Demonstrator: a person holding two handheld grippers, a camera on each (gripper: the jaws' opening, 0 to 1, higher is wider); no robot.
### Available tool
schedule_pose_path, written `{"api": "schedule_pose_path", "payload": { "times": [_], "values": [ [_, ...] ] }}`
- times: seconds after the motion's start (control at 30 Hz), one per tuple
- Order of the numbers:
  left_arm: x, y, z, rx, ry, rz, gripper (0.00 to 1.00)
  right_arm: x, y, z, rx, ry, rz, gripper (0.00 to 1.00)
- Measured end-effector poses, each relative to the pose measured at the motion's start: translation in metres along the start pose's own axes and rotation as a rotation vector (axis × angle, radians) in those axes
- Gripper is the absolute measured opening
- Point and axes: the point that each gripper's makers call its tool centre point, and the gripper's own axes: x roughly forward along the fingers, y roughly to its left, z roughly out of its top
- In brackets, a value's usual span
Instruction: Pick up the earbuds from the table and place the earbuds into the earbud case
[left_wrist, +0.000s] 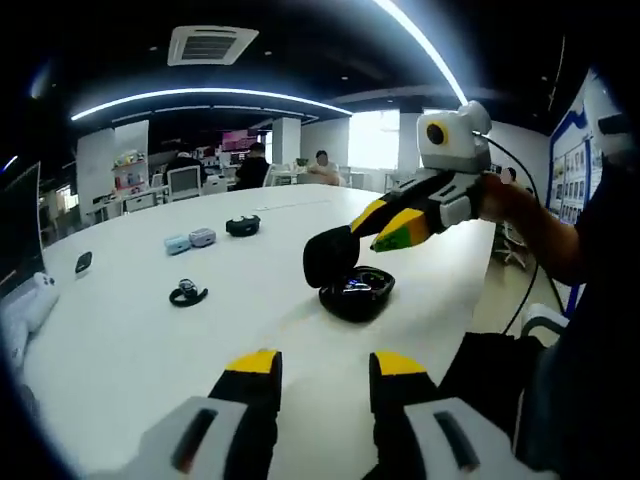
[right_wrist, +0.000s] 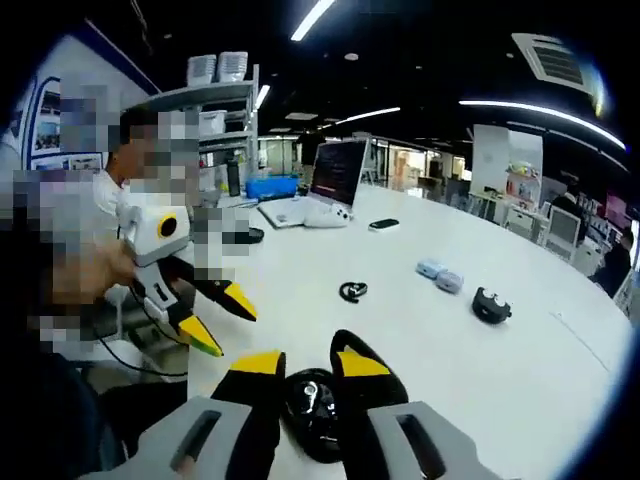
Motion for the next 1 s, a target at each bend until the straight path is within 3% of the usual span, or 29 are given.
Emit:
{"api": "schedule_pose_path", "payload": {
  "times": [0.17, 0.3, 0.43, 0.53, 0.63, 0.77, 1.0],
  "values": [
    [-0.008, 0.002, -0.010, -0.033, 0.006, 0.016, 0.37, -0.001, -0.024, 0.028, -0.114, 0.018, -0.009, 0.18],
    [-0.015, 0.003, -0.014, -0.046, 0.010, 0.024, 0.37, 0.017, -0.034, 0.038, -0.187, 0.071, 0.046, 0.18],
    [-0.025, 0.008, -0.014, -0.067, -0.002, 0.057, 0.37, 0.045, -0.032, 0.047, -0.230, 0.104, 0.161, 0.18],
    [-0.031, 0.011, -0.015, -0.089, -0.009, 0.080, 0.37, 0.061, -0.038, 0.048, -0.280, 0.138, 0.199, 0.18],
    [-0.039, 0.012, -0.022, -0.106, -0.008, 0.097, 0.37, 0.085, -0.043, 0.040, -0.414, 0.211, 0.276, 0.16],
    [-0.048, 0.013, -0.029, -0.127, -0.007, 0.114, 0.37, 0.109, -0.048, 0.028, -0.486, 0.302, 0.325, 0.17],
    [-0.060, 0.019, -0.037, -0.156, -0.009, 0.150, 0.37, 0.142, -0.059, 0.014, -0.677, 0.436, 0.360, 0.18]
  ]
}}
